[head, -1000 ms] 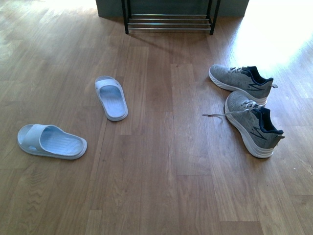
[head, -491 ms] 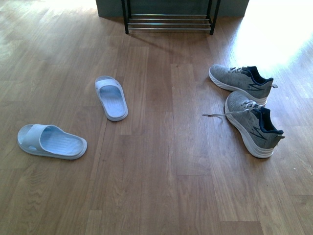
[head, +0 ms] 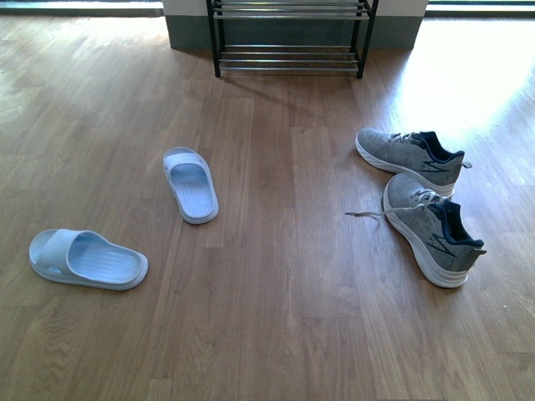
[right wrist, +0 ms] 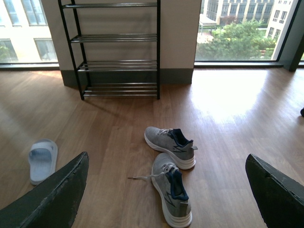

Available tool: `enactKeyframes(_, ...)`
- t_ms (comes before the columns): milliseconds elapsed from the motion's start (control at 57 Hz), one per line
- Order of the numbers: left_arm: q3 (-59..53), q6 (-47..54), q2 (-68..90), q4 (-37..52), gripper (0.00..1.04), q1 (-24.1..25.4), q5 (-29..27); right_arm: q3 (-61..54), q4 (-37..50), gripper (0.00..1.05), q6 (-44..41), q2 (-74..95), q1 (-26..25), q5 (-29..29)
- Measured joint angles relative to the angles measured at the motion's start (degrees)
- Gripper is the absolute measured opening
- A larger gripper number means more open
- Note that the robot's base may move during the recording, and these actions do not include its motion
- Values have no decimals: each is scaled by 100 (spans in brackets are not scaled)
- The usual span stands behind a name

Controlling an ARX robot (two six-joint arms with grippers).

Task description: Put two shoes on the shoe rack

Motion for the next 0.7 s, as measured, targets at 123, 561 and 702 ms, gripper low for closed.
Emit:
enactKeyframes(123,0,0,0,0,95,0,0,0,0,96,0,0,0,0)
enactKeyframes(561,0,0,0,0,95,0,-11,0,0,96,0,0,0,-2)
enactKeyframes(702,0,0,0,0,95,0,-11,0,0,96,0,0,0,-2)
